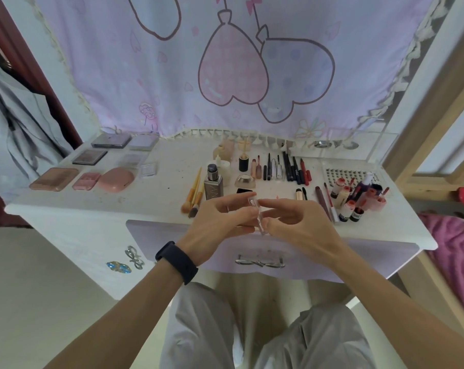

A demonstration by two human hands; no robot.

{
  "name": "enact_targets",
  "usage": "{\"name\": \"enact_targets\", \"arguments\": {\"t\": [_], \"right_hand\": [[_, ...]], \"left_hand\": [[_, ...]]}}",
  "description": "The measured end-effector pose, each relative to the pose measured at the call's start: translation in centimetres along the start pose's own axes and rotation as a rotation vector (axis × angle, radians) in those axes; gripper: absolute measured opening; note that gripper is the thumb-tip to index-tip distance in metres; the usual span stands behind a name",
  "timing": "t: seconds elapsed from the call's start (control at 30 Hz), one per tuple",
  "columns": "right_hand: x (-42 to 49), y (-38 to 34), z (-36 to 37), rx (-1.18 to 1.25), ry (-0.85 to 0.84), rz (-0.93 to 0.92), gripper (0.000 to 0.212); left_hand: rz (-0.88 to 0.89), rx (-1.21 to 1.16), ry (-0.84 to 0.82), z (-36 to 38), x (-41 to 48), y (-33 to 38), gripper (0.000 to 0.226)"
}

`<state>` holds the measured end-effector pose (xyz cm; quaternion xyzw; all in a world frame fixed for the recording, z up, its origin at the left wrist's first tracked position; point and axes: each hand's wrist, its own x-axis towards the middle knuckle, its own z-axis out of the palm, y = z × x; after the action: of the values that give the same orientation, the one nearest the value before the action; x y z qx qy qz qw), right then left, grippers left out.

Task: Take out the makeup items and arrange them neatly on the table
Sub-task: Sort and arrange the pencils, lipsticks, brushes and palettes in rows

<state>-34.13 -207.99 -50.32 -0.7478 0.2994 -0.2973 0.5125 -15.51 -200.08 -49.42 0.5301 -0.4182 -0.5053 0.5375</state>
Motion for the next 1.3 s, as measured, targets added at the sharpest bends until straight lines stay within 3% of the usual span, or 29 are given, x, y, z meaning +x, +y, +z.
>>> {"name": "enact_targets", "arguments": {"t": [0.17, 0.3, 0.4, 0.5, 0.67, 0.8, 1.0, 1.1, 1.3], "right_hand": [[-0.1, -0.1, -0.4, -0.095, -0.070, -0.059, 0.066], [0.1, -0.4, -1.2, -0.128, -0.117, -0.086, 0.072], [0.4, -0.2, -1.5, -0.089, -0.078, -0.082, 0.064], [0.3, 0.2, -1.6, -0.030, -0.021, -0.038, 0.052], [0.0, 0.4, -1.5, 0.050, -0.076, 0.023, 0.047], [0.2, -0.1, -1.7, 0.086, -0.071, 0.041, 0.042], [0.7, -0.6, -1.9, 0.044, -0.123, 0.130, 0.060], [1.0, -0.9, -2.1, -0.006, -0.138, 0.164, 0.055], [1.7, -1.0, -2.4, 0.133, -0.139, 0.242, 0.050]], "left_hand": [[-0.165, -0.193, -0.033, -0.2, 0.4, 0.5, 0.047], [-0.238, -0.103, -0.110, -0.2, 0.8, 0.9, 0.053], [-0.253, -0.046, -0.121, 0.2, 0.7, 0.9, 0.062], [-0.186, -0.025, -0.079, 0.4, 0.6, 0.5, 0.070], [-0.042, 0.062, -0.123, 0.4, 0.4, 0.7, 0.050], [0.034, 0.126, -0.055, 0.4, 0.5, 0.5, 0.043], [0.008, 0.032, 0.009, 0.5, 0.9, -0.1, 0.056], [0.005, 0.047, 0.031, 0.6, 1.1, 0.1, 0.059], [0.003, 0.039, -0.062, 0.8, 1.2, 0.6, 0.047]]}}
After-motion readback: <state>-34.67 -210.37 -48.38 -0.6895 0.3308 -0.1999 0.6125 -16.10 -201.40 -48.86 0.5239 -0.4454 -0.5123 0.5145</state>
